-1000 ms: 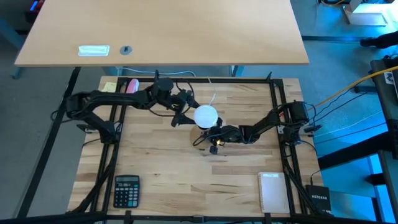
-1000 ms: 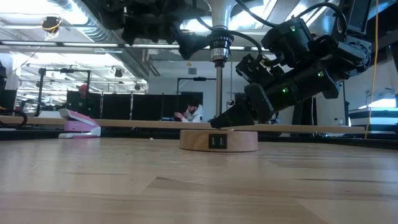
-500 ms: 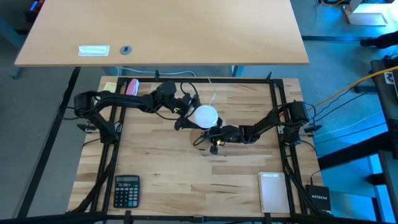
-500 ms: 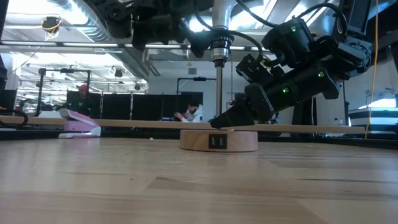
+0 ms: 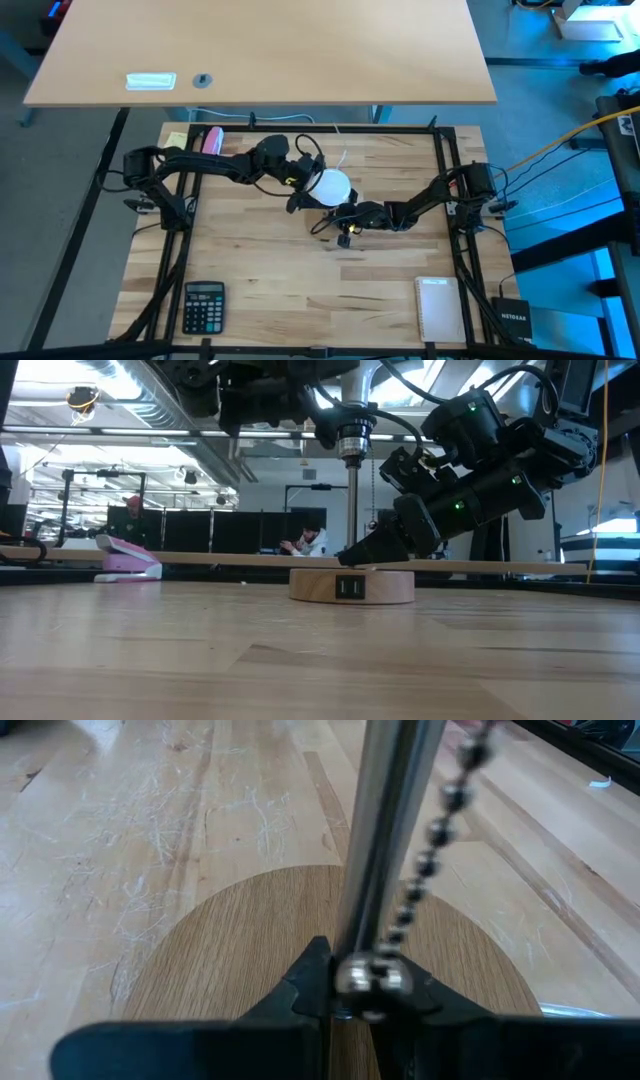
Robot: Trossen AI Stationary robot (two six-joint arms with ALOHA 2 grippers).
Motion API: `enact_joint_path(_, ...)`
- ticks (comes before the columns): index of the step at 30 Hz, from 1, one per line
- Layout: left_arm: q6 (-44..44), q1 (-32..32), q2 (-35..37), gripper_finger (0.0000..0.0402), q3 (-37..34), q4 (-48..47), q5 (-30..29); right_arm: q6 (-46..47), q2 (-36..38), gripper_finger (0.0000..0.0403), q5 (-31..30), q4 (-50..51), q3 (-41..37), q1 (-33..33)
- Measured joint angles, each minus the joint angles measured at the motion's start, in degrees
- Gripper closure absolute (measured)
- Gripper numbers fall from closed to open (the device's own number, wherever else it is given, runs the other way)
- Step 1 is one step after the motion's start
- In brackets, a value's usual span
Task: Screw lightbulb
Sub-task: Remove the white lightbulb from the lamp
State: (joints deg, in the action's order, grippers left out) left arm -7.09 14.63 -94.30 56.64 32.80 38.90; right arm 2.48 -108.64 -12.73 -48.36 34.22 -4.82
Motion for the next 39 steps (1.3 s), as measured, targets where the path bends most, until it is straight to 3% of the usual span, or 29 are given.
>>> enact_joint_path(8, -1.3, -0.5, 0.0, 0.0185, 0.0, -0.2, -3.8, -0.4, 0.0, 0.0360, 0.0, 0.0, 0.0, 0.0)
enact_joint_path(13, -0.4, -3.6, 0.1, 0.0259, 0.0, -0.5, -13.5, -1.6, 0.1, 0.0360, -0.6, 0.2, 0.0, -0.1)
enact_joint_path(17, 0.1, -7.3, 0.3, 0.0260, 0.1, -1.8, -24.7, -1.7, 0.1, 0.0360, -0.9, 0.2, -0.1, -0.1)
enact_joint_path(24, -2.4, -15.2, 0.4, 0.0251, 0.2, -3.4, -55.5, 0.4, 0.1, 0.0360, -1.3, 0.4, 0.0, -0.1)
enact_joint_path(30, -5.0, -21.2, 0.2, 0.0263, 0.1, -3.8, -75.0, 0.5, 0.0, 0.0360, -1.5, 1.3, 0.1, -0.1)
enact_joint_path(35, -8.9, -24.2, -0.2, 0.0252, 0.1, -3.7, -86.2, 1.2, 0.0, 0.0360, -2.4, 1.3, 0.1, 0.0)
enact_joint_path(39, -9.7, -24.5, -0.3, 0.0237, 0.1, -3.6, -87.0, 1.3, 0.0, 0.0360, -2.8, 1.3, 0.1, 0.0)
